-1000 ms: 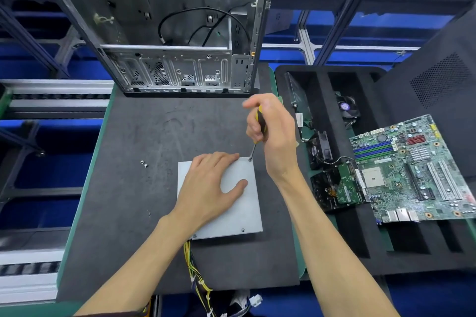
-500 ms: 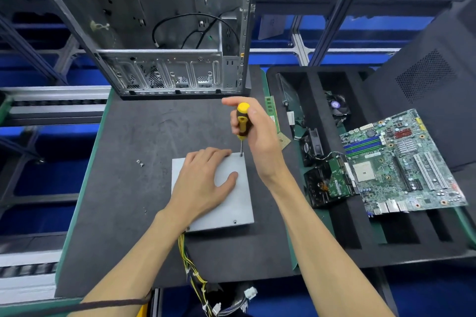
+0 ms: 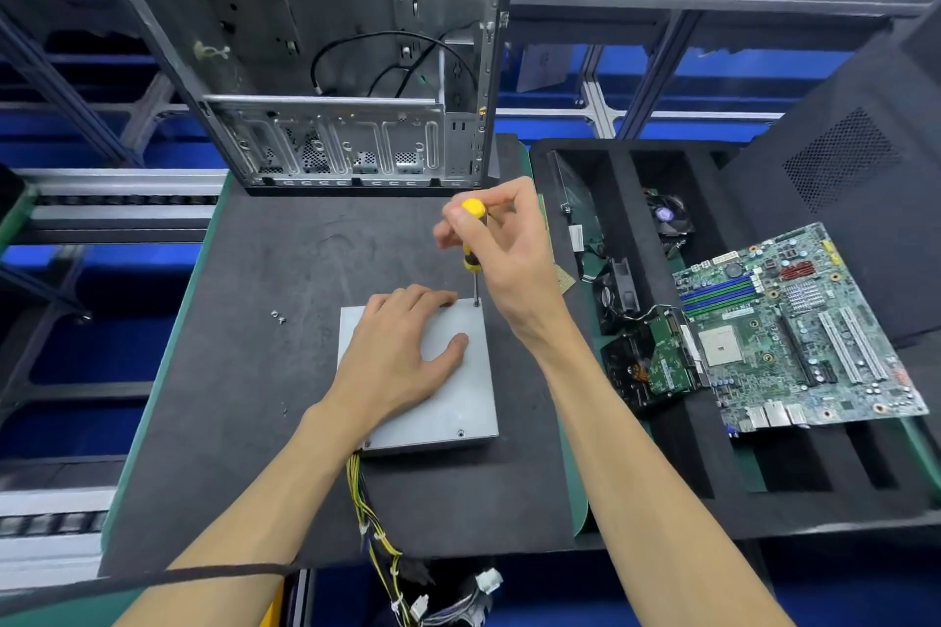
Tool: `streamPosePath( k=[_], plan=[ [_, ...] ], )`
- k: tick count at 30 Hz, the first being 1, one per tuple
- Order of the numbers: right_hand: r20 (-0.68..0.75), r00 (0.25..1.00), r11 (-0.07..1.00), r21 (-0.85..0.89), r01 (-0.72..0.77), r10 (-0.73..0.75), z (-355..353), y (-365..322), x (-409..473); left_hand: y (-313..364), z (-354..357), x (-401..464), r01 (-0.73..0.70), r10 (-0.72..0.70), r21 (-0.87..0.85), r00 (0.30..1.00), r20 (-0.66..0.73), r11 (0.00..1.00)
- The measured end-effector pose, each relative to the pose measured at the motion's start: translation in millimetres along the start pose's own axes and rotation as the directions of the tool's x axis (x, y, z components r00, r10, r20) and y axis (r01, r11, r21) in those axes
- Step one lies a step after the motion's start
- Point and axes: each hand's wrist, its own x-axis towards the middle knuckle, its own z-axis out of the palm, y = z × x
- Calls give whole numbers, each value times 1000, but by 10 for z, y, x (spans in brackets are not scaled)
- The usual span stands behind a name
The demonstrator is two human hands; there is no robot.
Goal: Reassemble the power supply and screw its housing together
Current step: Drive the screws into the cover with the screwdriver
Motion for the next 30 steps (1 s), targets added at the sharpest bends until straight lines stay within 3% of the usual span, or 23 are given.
streamPosePath(
  k=[7,12,18,24,30],
  plan=[
    [101,995,999,-51,18,-13,-7,5,1,-5,13,6,-5,5,-3,1000,-13,1000],
    [4,998,998,-5,57,-57,-5,39,-3,2,8,12,-6,6,-23,1000,-16,1000],
    [77,996,999,-11,35,-34,-13,76,-6,4,6,11,-15,14,-26,999,-31,1000],
    [-3,998,997,25,70,-70,-19,83,-20,15,-9,11,-13,12,-32,999,-35,999],
    [32,999,999,10,43,-43,-34,102,-7,32,-22,8,-13,12,-26,999,-38,1000]
  ],
)
